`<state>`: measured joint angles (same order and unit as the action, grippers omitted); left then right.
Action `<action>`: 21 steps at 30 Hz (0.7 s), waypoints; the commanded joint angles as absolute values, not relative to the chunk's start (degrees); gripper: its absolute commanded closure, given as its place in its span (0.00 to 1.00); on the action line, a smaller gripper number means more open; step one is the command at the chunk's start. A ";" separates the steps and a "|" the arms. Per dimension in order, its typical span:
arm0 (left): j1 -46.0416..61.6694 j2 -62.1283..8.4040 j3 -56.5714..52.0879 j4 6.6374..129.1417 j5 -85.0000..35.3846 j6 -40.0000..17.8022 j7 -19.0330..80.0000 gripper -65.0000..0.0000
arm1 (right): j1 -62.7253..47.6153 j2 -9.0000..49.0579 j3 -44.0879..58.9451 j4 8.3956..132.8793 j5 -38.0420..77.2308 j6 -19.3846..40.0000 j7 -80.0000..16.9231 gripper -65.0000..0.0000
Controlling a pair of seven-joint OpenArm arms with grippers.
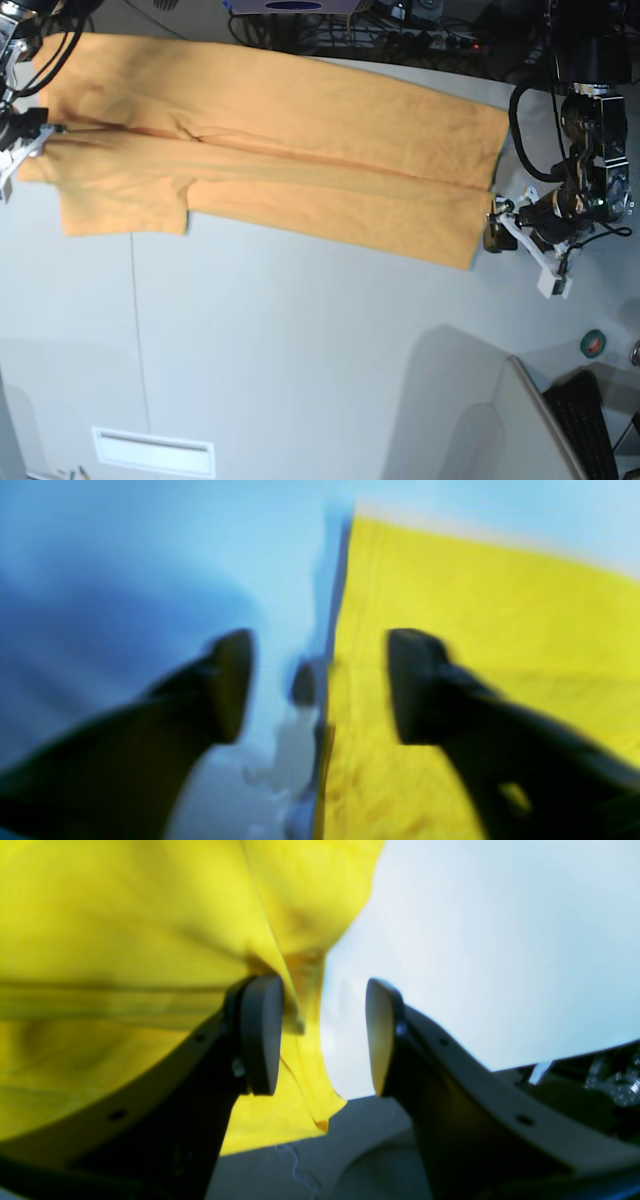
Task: Layout the t-shirt on the table in an organized manner, then fold the t-shirt properly
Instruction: 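Release the fold and pull the folded shirt edge taut with both grippers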
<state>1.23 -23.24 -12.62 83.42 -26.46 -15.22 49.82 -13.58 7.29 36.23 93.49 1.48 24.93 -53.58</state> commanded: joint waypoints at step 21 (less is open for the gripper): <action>-2.51 -16.57 -1.80 75.82 -33.63 -15.16 47.34 1.00 | -11.47 5.41 35.12 90.15 1.36 24.84 -46.81 1.00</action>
<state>-1.63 -16.12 -1.48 74.74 -33.15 -15.05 48.14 -12.19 4.71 35.14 89.10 0.99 24.93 -47.79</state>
